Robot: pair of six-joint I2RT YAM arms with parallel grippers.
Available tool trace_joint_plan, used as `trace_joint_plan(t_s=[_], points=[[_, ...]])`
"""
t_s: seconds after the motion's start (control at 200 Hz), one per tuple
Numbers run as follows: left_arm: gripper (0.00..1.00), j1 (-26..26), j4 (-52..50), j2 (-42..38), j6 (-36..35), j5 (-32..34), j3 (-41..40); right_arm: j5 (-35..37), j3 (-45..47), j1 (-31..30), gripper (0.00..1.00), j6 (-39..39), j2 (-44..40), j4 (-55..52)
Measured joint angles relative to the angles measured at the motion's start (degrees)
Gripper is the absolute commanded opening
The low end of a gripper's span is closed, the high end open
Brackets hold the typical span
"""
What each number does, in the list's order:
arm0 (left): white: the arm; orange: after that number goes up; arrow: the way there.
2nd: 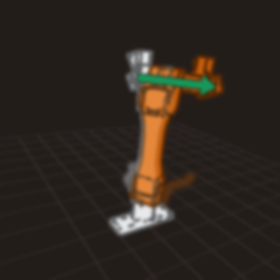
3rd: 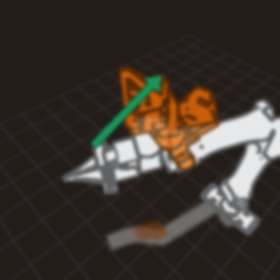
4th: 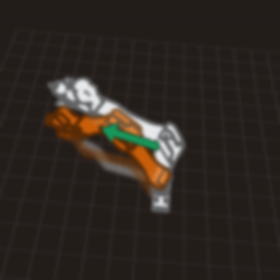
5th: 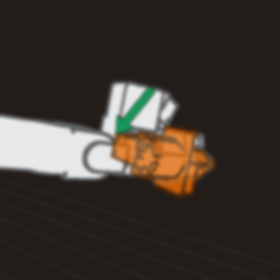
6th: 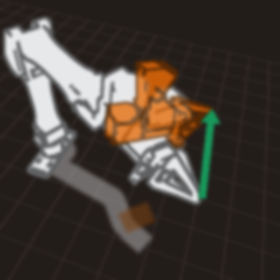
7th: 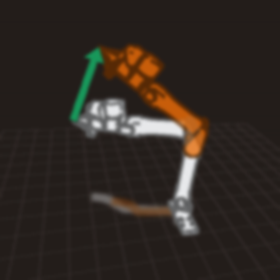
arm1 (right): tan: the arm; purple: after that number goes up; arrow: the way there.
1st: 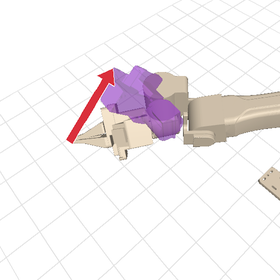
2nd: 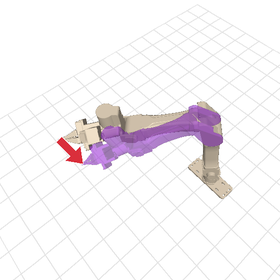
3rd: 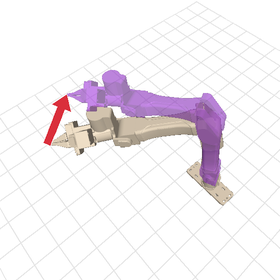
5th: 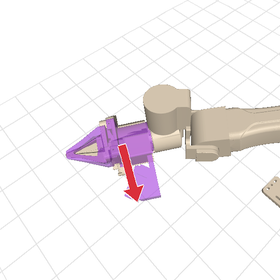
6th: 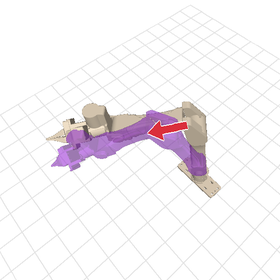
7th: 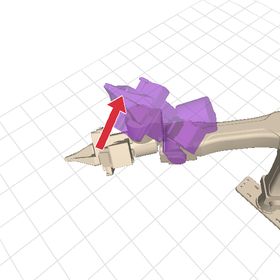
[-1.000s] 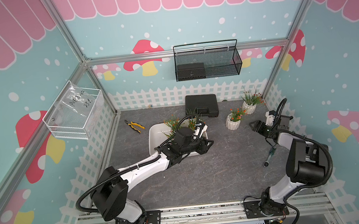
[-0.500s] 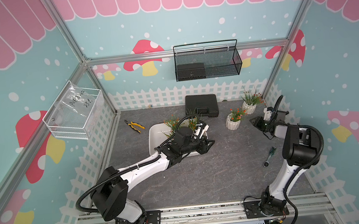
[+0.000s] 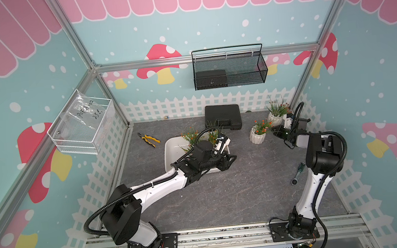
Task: Put the potted gypsophila into the storage box
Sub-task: Move the baby's breath potted plant to the center of the board.
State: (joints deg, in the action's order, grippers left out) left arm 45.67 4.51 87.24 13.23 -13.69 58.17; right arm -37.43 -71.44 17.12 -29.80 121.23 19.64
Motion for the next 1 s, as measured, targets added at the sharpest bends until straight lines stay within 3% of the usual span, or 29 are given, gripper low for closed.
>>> trace_joint_plan(t_s=[0.42,0.996], points=[[0.58,-0.94,-0.42,-0.48,0.02,0.96,-0.79,-3.87,-4.92,-1.49,0.00,3.06,4.31,0.59],[0.59,-1.01,-2.93,-0.57,-0.02,3.89,-0.81,-12.20,-13.29,-5.18,0.00,12.35,8.76,-6.43]])
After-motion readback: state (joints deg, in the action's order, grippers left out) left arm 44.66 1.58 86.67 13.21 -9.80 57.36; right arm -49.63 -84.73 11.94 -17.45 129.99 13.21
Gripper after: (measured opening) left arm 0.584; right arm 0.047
